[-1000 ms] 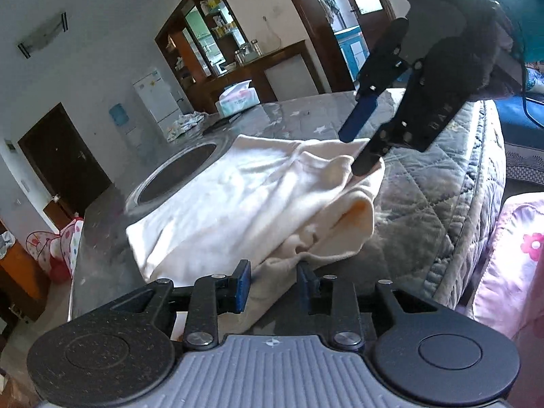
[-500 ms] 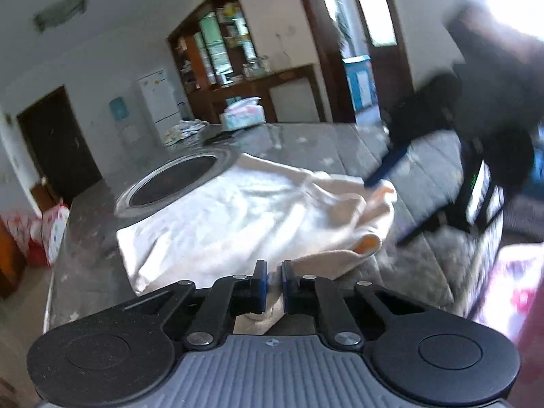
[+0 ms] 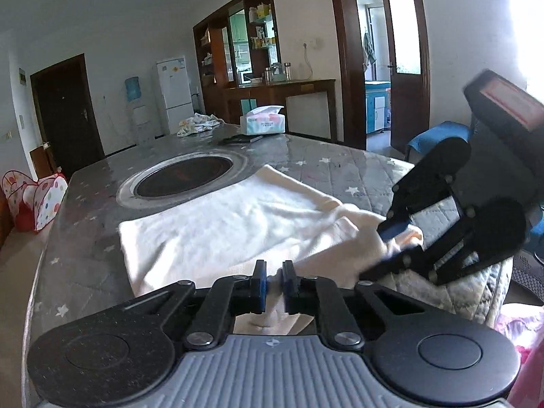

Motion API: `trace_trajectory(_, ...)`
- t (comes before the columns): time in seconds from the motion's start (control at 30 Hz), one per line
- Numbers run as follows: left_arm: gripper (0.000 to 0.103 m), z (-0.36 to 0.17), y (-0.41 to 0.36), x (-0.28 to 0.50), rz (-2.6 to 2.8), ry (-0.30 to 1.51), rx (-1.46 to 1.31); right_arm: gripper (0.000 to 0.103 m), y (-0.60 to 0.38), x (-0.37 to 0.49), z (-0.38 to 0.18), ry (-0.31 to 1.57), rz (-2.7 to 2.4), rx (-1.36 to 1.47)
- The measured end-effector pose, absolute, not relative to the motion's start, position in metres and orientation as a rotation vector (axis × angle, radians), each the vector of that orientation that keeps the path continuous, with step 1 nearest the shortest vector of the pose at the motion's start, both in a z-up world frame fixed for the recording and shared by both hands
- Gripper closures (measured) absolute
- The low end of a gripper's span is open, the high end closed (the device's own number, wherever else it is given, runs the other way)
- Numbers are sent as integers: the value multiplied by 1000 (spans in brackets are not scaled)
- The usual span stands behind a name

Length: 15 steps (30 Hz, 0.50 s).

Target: Fold clothes

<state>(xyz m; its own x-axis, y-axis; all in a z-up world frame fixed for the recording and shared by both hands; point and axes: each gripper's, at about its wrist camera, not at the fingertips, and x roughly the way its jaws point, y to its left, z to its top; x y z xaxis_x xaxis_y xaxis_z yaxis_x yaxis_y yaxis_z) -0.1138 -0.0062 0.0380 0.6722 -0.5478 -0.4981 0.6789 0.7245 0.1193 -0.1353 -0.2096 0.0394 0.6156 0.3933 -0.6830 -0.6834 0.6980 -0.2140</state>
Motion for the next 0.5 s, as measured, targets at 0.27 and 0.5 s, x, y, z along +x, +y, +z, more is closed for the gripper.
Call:
trace_trajectory(0.27,63,26,14,-140,-677,467,363,89,-218,-121,51,683,650,-382)
trace_trajectory(0.5,57,9,17,-141,-615,466,487,89,-219,-116,56,680,634,-359)
